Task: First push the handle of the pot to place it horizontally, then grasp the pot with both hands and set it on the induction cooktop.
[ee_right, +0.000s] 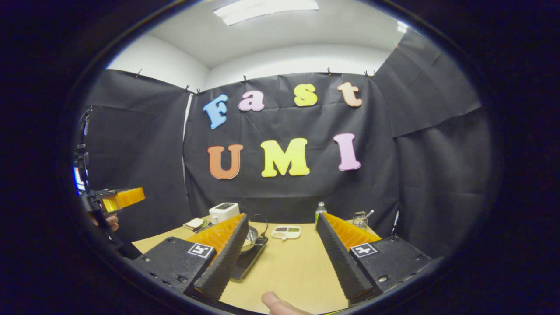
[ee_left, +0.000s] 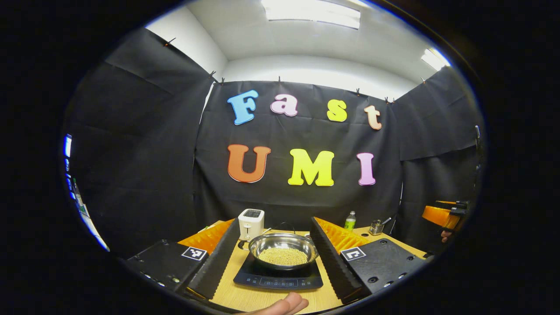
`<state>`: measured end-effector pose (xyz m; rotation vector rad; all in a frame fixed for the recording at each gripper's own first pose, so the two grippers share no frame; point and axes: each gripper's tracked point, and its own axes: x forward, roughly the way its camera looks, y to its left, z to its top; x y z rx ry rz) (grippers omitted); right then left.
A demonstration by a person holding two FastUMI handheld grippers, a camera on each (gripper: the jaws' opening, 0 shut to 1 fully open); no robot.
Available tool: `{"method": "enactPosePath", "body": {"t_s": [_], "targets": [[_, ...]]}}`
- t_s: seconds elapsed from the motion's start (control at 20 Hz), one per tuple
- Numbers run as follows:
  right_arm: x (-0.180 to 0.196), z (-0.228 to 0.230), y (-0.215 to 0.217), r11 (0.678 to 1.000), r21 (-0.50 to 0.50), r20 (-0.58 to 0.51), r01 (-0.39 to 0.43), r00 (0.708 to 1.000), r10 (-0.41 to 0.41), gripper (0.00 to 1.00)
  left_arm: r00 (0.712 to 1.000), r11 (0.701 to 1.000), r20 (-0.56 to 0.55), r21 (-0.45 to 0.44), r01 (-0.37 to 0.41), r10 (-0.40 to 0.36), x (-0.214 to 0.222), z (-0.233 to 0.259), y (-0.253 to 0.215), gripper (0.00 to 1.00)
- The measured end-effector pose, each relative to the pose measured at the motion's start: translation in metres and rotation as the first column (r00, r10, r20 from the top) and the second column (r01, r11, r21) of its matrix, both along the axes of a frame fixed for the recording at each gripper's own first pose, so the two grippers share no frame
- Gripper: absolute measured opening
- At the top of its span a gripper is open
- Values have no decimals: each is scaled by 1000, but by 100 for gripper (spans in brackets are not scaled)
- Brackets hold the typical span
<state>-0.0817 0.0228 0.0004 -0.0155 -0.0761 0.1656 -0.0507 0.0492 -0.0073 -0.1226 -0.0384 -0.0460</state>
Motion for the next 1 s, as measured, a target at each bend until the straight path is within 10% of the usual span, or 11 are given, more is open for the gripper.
{"method": "enactPosePath", "body": {"t_s": [0.95,1.0], "targets": [[-1,-9,-28,996,71,-19,53,998,-52,99,997,1000,-77,-10,18,-18,3,-22,-12,95],[-2,-6,-30,996,73,-11,57,998,-56,96,997,1000,-68,-12,23,-24,1,-20,-13,84]]}}
